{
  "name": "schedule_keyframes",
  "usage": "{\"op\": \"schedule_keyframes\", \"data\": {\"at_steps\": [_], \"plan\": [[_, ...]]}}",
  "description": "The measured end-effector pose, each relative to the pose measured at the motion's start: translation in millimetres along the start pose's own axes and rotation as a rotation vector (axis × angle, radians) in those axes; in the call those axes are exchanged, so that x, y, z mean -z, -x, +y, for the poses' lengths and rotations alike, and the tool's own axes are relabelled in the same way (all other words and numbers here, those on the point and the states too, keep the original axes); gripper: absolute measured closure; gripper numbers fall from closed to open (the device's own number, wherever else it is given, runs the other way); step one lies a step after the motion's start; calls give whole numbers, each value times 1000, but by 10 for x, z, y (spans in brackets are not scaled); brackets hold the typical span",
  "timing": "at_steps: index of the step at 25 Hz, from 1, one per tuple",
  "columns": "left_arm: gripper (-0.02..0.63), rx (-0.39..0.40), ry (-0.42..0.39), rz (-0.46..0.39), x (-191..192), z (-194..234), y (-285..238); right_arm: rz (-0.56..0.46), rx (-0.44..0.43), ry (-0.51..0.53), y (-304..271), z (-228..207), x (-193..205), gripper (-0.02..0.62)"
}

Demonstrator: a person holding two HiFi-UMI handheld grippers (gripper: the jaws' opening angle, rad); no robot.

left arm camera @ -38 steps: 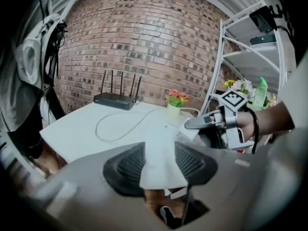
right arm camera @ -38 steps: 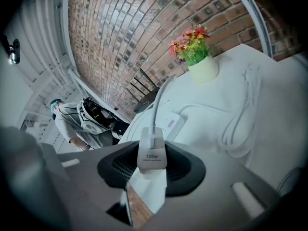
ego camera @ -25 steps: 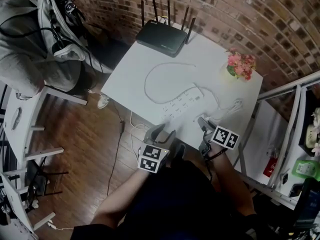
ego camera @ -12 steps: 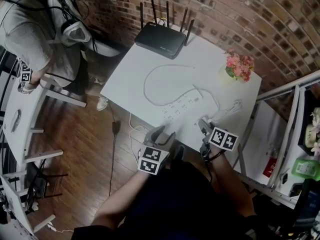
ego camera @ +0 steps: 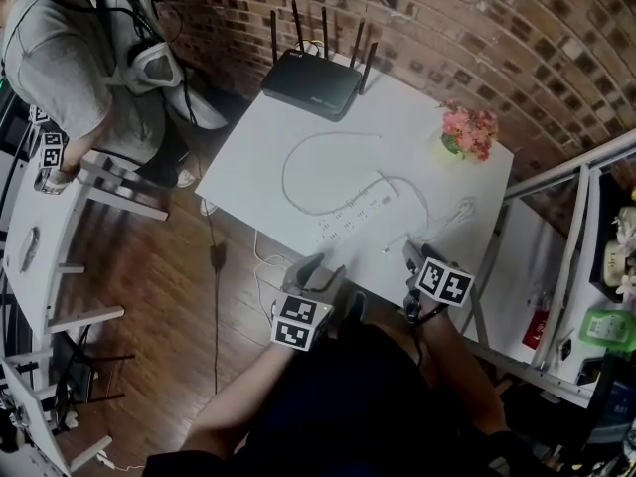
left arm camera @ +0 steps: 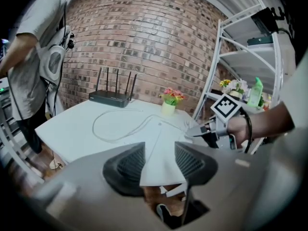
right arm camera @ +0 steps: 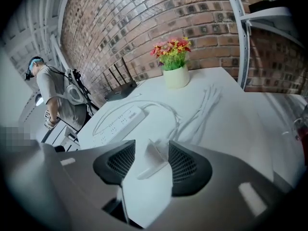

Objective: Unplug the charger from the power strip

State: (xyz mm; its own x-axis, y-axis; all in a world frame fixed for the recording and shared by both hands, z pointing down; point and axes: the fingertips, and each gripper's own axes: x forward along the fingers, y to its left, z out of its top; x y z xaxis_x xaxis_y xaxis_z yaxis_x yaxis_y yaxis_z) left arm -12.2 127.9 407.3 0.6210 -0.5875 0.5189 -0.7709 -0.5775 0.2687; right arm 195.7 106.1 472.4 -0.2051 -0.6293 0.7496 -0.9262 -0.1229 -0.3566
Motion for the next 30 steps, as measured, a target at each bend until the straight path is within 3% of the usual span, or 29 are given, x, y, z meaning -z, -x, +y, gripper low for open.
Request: {"op": "schedule_keyframes", "data": {"at_steps": [11,12,14,16,19,21,30], "plan": [[413,9,-8,-53,-183,-60,148,-124,-94,62,447,489,-338,389],[424,6,-6,-62,-224,-63,180,-136,-119,68,495,576,-375,413],[468,11,10,-80,-313,-86,252,-156,-186,74,595,775,-434,533],[505,41,49,-101,-442,-158,339,-170,-252,88,697,981,-477,562],[536,76,58,-141,-636,-248,467,-202,-325,147,865,1246,-539,575],[594,91,35,-174,-759,-304,552,-234,-370,201,993,1416,-579,582],[600,122,-79,-304,-1207,-552,856,-444,-496,469,1582,2030,-756,583]]}}
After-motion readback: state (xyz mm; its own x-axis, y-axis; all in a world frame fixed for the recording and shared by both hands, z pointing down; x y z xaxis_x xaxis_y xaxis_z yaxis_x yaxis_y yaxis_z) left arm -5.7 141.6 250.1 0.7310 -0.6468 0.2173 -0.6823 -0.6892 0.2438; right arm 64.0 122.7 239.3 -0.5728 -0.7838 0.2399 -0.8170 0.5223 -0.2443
